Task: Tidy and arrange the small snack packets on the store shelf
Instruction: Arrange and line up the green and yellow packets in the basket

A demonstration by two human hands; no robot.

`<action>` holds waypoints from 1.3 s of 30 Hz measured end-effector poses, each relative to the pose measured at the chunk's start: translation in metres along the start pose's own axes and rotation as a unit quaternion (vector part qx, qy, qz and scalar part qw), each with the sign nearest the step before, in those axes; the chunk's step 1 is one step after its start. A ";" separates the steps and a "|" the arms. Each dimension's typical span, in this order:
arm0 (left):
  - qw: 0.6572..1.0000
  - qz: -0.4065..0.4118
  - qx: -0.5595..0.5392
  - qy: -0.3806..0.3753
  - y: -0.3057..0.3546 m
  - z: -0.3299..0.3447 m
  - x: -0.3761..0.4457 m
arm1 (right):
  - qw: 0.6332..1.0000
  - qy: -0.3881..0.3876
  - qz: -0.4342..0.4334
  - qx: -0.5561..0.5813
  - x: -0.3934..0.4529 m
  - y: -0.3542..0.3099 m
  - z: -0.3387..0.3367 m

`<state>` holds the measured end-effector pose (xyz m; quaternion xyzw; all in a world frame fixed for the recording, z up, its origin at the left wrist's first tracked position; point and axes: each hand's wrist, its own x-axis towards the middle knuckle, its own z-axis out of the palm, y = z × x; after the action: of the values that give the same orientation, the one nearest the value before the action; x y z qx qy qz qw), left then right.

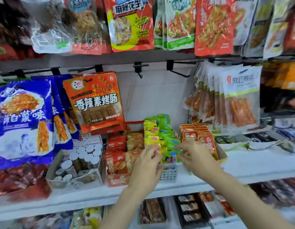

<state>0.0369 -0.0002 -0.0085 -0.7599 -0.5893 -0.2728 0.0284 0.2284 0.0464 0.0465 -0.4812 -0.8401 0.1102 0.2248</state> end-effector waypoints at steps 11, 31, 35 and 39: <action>0.997 0.015 -0.015 0.073 -0.017 0.019 0.023 | 0.994 0.102 -0.042 -0.005 0.024 0.025 0.051; 0.930 -0.112 -0.349 0.035 0.035 -0.003 0.018 | 0.919 0.270 -0.066 0.280 0.012 -0.012 -0.065; 0.799 -0.167 -0.572 -0.084 0.037 -0.006 0.012 | 0.917 0.276 0.050 0.284 0.021 0.010 -0.068; 0.695 -0.235 -0.671 -0.103 0.034 -0.009 -0.001 | 0.914 0.258 0.108 0.294 0.024 0.029 -0.057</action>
<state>0.0649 -0.0144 0.0081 -0.4374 -0.4080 -0.5137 -0.6151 0.2677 0.0802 0.0915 -0.4934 -0.6255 0.2476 0.5514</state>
